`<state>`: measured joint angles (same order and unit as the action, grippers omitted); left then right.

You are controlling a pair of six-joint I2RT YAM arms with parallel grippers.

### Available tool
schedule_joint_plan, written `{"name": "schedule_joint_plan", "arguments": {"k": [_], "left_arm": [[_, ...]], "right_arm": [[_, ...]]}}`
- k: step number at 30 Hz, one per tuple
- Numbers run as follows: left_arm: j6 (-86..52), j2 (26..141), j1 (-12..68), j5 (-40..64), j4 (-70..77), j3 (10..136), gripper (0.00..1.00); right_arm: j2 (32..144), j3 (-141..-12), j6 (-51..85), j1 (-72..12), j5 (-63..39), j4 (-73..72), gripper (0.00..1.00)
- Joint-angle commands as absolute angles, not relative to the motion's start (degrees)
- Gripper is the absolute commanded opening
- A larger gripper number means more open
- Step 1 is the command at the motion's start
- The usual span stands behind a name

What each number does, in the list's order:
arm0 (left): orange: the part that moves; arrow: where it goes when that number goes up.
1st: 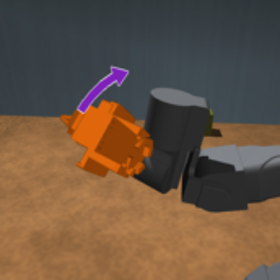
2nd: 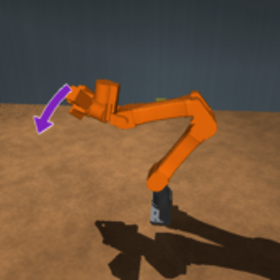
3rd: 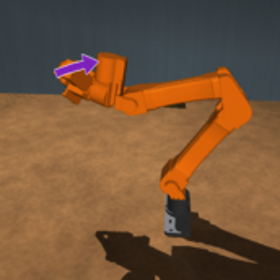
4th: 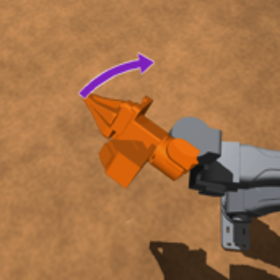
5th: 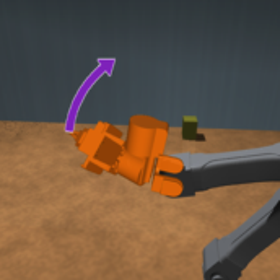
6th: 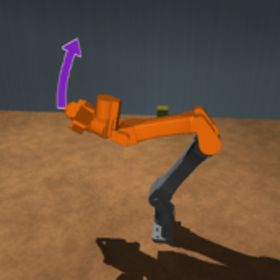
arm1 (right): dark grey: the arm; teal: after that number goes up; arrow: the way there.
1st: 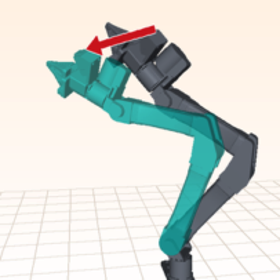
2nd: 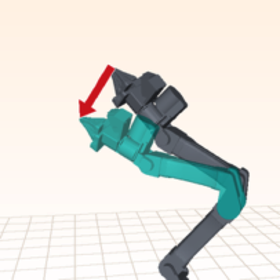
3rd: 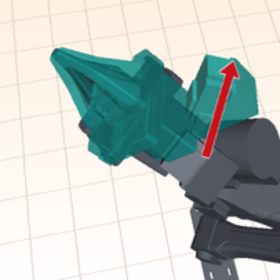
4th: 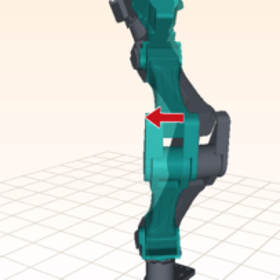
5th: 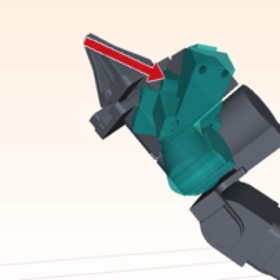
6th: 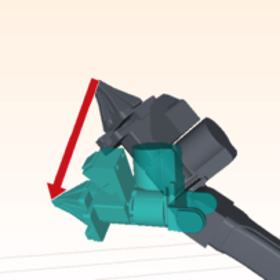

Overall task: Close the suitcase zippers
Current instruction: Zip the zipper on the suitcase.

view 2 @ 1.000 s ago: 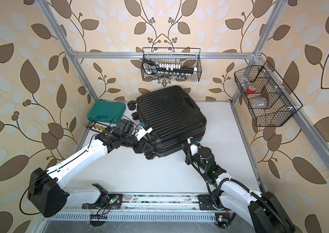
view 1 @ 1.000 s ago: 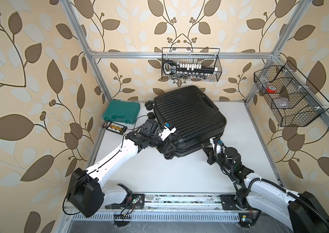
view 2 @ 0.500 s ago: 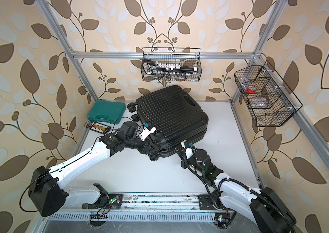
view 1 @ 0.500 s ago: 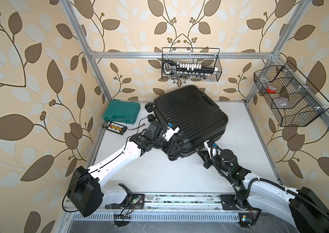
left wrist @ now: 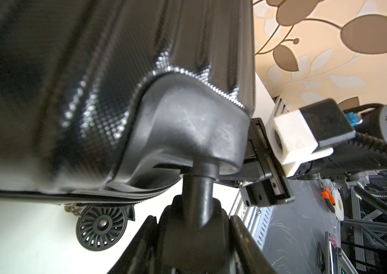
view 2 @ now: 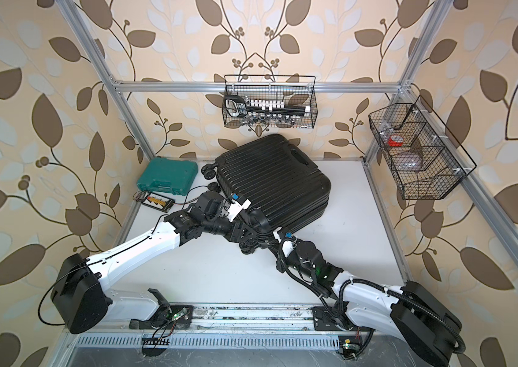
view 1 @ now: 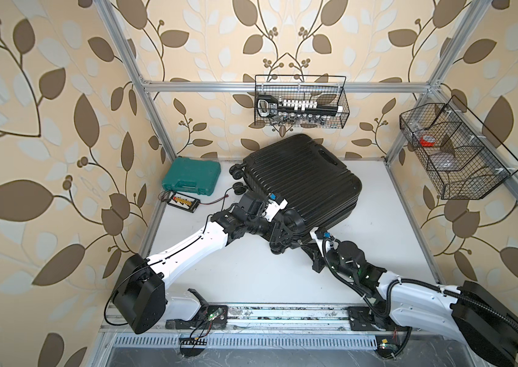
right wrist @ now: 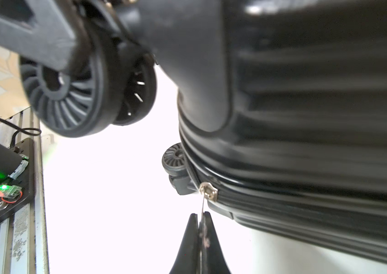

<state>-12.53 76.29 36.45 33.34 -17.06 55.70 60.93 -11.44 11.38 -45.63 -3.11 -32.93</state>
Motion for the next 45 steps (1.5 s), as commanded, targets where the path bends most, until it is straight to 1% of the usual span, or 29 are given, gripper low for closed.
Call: {"name": "schedule_joint_plan", "arguments": {"k": [1, 9, 11, 12, 16, 20, 21, 22, 24, 25, 27, 29, 30, 32, 34, 36, 40, 45], "left_arm": [[-15.5, 77.7, 36.9, 32.5, -9.4, 58.1, 0.25], [-14.3, 80.1, 38.8, 33.8, -9.8, 59.5, 0.24], [-13.7, 80.5, 39.2, 34.5, -10.1, 59.6, 0.21], [-13.3, 80.7, 39.5, 34.5, -10.3, 59.9, 0.21], [-11.2, 81.2, 41.0, 34.4, -11.3, 60.5, 0.25], [-10.0, 82.1, 42.3, 34.2, -11.3, 61.0, 0.26], [-10.0, 82.2, 42.5, 33.9, -11.5, 61.1, 0.28], [-9.8, 82.2, 42.7, 33.3, -11.7, 61.2, 0.33], [-9.0, 81.7, 43.0, 31.2, -12.6, 61.3, 0.48], [-8.3, 81.1, 43.1, 30.5, -12.8, 61.2, 0.52], [-7.4, 79.5, 43.2, 28.3, -13.3, 60.8, 0.65], [-6.8, 77.9, 43.1, 25.6, -14.0, 60.6, 0.75], [-5.7, 77.1, 43.1, 24.7, -15.0, 60.9, 0.78], [-4.2, 75.8, 43.0, 22.2, -17.0, 61.6, 0.82], [-2.6, 74.6, 42.3, 19.0, -18.9, 62.2, 0.83], [-1.8, 73.5, 39.9, 17.4, -20.7, 62.8, 0.84], [-0.5, 71.0, 32.0, 16.7, -22.8, 63.9, 0.85], [3.9, 70.3, 20.8, 14.8, -25.8, 67.6, 0.90]], "right_arm": [[61.7, -14.3, 11.3, -48.7, -7.2, -39.5, 0.00], [64.7, -15.7, 11.4, -51.0, -6.7, -41.1, 0.00], [64.9, -15.4, 11.9, -51.2, -5.0, -41.0, 0.00], [64.7, -15.1, 12.1, -51.2, -4.0, -41.0, 0.00], [63.4, -14.2, 12.5, -51.2, 0.3, -38.8, 0.00], [61.9, -13.3, 12.7, -51.2, 4.1, -36.4, 0.00], [61.6, -13.0, 12.8, -51.2, 5.1, -36.0, 0.00], [61.2, -12.8, 12.9, -51.2, 5.9, -35.5, 0.00], [60.6, -12.3, 13.4, -51.2, 8.3, -34.4, 0.00], [60.3, -12.2, 13.6, -51.2, 9.1, -33.9, 0.00], [59.9, -11.8, 14.0, -51.1, 10.6, -33.1, 0.00], [59.6, -11.6, 14.2, -51.1, 11.5, -32.4, 0.00], [59.6, -11.6, 14.5, -51.0, 12.0, -32.0, 0.00], [59.4, -11.6, 14.7, -50.9, 12.5, -31.4, 0.00], [59.2, -11.6, 15.2, -50.4, 12.7, -30.6, 0.00], [58.8, -11.5, 15.4, -49.8, 12.4, -30.0, 0.00], [57.7, -11.0, 15.6, -48.7, 12.0, -29.6, 0.00], [56.0, -10.1, 15.7, -46.8, 11.4, -29.1, 0.00]]}}
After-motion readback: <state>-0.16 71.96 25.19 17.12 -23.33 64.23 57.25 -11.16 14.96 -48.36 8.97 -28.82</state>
